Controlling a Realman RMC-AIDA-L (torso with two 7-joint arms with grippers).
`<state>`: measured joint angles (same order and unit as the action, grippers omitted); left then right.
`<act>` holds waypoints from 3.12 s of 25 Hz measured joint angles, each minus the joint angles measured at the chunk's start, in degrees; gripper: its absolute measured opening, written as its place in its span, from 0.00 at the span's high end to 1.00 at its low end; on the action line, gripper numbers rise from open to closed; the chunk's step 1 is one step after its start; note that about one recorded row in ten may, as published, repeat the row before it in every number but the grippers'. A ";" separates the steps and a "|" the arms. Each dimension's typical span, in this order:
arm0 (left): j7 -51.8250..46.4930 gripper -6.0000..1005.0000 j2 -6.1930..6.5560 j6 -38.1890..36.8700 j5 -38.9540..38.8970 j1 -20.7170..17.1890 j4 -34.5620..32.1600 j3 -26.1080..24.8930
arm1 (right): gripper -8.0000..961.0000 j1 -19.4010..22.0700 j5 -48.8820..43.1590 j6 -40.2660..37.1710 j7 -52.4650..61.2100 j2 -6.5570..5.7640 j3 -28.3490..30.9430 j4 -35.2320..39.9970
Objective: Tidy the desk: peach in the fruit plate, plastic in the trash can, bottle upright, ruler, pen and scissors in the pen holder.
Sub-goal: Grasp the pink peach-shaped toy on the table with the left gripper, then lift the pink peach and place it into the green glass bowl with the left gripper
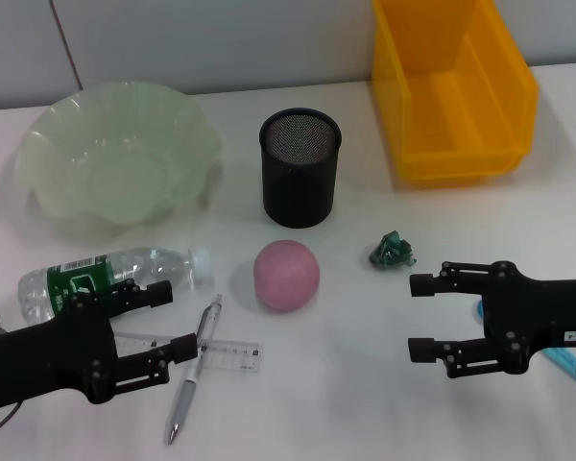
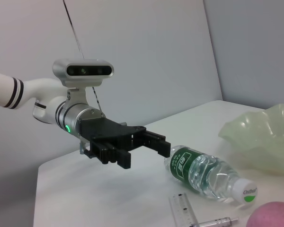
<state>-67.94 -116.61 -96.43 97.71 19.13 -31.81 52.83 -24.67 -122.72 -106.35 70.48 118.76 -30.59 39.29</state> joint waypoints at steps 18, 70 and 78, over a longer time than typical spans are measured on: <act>-1.04 0.22 -2.32 3.69 -0.08 7.53 -6.50 1.48 | 0.14 0.00 0.01 0.01 0.01 0.15 -0.08 -0.19; -12.98 0.51 -2.39 43.79 -0.98 14.22 -10.98 39.58 | 0.14 1.29 -0.06 -0.78 0.36 -0.19 -0.08 1.05; -13.99 0.72 -2.02 40.95 -1.39 10.46 -20.51 38.69 | 0.14 1.38 -0.06 -0.78 0.38 -0.27 -0.09 1.05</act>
<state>-81.92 -118.63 -55.49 96.33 29.59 -52.32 91.52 -23.29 -122.78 -107.13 70.86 118.49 -30.68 40.34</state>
